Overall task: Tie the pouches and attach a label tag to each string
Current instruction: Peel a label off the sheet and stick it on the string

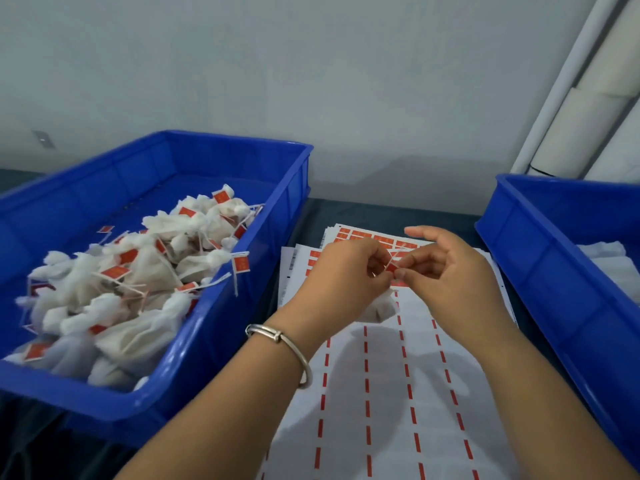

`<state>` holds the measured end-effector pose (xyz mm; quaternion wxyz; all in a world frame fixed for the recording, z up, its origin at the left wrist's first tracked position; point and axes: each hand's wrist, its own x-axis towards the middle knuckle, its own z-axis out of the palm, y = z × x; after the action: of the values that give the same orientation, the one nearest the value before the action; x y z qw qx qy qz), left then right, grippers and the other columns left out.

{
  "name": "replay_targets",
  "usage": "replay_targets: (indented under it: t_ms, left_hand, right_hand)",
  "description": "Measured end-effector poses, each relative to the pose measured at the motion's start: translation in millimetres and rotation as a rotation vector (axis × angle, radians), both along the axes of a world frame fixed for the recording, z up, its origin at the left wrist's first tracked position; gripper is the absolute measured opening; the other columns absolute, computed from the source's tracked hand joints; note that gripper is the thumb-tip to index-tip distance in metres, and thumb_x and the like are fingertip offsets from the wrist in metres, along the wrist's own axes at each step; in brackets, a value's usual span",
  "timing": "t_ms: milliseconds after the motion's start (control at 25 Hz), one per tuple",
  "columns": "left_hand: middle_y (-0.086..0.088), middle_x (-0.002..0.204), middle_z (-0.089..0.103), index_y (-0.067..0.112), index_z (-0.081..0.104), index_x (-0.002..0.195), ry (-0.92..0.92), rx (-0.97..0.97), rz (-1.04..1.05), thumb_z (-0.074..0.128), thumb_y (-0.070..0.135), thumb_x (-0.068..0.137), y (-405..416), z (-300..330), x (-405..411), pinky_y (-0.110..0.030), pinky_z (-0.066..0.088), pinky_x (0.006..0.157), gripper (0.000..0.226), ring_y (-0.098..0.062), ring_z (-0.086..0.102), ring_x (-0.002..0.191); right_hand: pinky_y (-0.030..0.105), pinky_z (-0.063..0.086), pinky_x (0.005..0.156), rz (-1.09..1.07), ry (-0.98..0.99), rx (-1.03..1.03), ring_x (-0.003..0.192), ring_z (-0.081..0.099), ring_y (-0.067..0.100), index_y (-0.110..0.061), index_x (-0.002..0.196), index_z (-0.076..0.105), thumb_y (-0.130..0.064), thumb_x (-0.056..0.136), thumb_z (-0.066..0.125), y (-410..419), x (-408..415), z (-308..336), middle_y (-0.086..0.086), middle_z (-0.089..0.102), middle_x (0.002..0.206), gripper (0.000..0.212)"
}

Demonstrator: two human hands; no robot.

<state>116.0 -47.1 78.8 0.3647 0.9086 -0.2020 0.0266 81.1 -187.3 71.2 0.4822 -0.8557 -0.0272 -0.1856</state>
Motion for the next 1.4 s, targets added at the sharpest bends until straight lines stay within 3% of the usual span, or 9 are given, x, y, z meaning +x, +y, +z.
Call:
replay_targets:
  t_ms: [160,440,520,640,800,1000,1160,1280,1400]
  left_hand:
    - [0.005,0.074,0.054,0.018,0.060,0.094,-0.146,0.180,0.030,0.058,0.026,0.090,2.8,29.1,-18.1,-0.016,0.036,0.057,0.009,-0.008,0.047,0.062]
    - [-0.001,0.074,0.061,0.015,0.058,0.080,-0.308,0.014,0.190,0.055,0.017,0.090,61.2,74.0,-50.1,-0.022,0.043,0.059,0.010,-0.014,0.055,0.067]
    - [0.005,0.072,0.061,0.020,0.057,0.074,-0.318,-0.046,0.255,0.059,0.017,0.089,88.9,87.1,-49.7,-0.016,0.040,0.057,0.015,-0.008,0.054,0.067]
    - [0.012,0.067,0.058,0.022,0.068,0.081,-0.339,-0.023,0.356,0.059,0.014,0.088,132.7,104.5,-41.7,-0.008,0.034,0.050,0.014,-0.001,0.049,0.058]
    - [0.006,0.073,0.062,0.017,0.073,0.086,-0.387,0.057,0.617,0.055,0.010,0.086,191.5,117.2,-16.9,-0.019,0.039,0.052,0.019,-0.010,0.051,0.057]
    - [-0.007,0.084,0.070,0.005,0.071,0.083,-0.317,0.107,0.750,0.054,0.004,0.085,227.2,95.5,20.4,-0.029,0.046,0.064,0.018,-0.027,0.063,0.078]
    - [-0.005,0.074,0.057,0.009,0.065,0.074,-0.190,0.160,0.706,0.048,0.006,0.086,224.7,64.7,38.5,-0.029,0.039,0.062,0.021,-0.021,0.049,0.068]
    - [-0.007,0.075,0.056,0.011,0.059,0.075,-0.027,0.316,0.616,0.050,0.011,0.090,215.1,52.5,42.3,-0.034,0.047,0.066,0.018,-0.020,0.047,0.068]
    - [-0.006,0.077,0.056,0.011,0.057,0.075,-0.012,0.442,0.588,0.046,0.009,0.089,203.1,55.4,40.7,-0.037,0.051,0.070,0.017,-0.021,0.048,0.068]
  right_hand:
    - [0.001,0.045,0.060,-0.032,-0.107,0.058,0.078,0.061,-0.007,-0.032,0.115,0.056,-0.008,0.082,0.070,15.8,-15.1,10.3,-0.017,0.063,0.087,0.043]
    - [0.001,0.045,0.058,0.102,-0.140,0.178,0.086,0.059,-0.013,-0.044,0.098,0.055,-0.019,0.083,0.069,53.1,-47.5,30.3,-0.022,0.063,0.092,0.032]
    - [0.002,0.044,0.053,0.118,-0.092,0.171,0.082,0.061,-0.009,-0.047,0.093,0.053,-0.023,0.084,0.067,61.7,-55.6,30.1,-0.027,0.060,0.093,0.029]
    - [0.002,0.041,0.050,0.145,-0.027,0.113,0.083,0.059,-0.005,-0.047,0.092,0.053,-0.026,0.086,0.066,69.3,-64.1,23.5,-0.030,0.058,0.093,0.026]
    - [-0.001,0.040,0.051,0.183,0.030,0.068,0.084,0.061,-0.003,-0.047,0.092,0.053,-0.025,0.087,0.063,74.4,-70.9,13.5,-0.028,0.059,0.093,0.025]
    - [0.000,0.041,0.053,0.181,0.108,0.023,0.086,0.061,0.000,-0.047,0.093,0.053,-0.026,0.089,0.062,77.1,-76.9,-1.5,-0.027,0.058,0.095,0.024]
    - [0.001,0.043,0.054,0.168,0.138,0.003,0.087,0.061,0.001,-0.047,0.092,0.052,-0.025,0.089,0.061,68.7,-80.5,-7.7,-0.026,0.058,0.097,0.025]
    - [0.002,0.042,0.053,0.146,0.156,-0.002,0.088,0.061,0.002,-0.045,0.092,0.053,-0.024,0.090,0.061,59.7,-81.6,-9.1,-0.025,0.058,0.097,0.023]
    - [0.001,0.042,0.057,0.142,0.170,-0.025,0.089,0.061,0.001,-0.045,0.092,0.054,-0.025,0.090,0.060,51.8,-85.1,-8.6,-0.027,0.058,0.098,0.021]
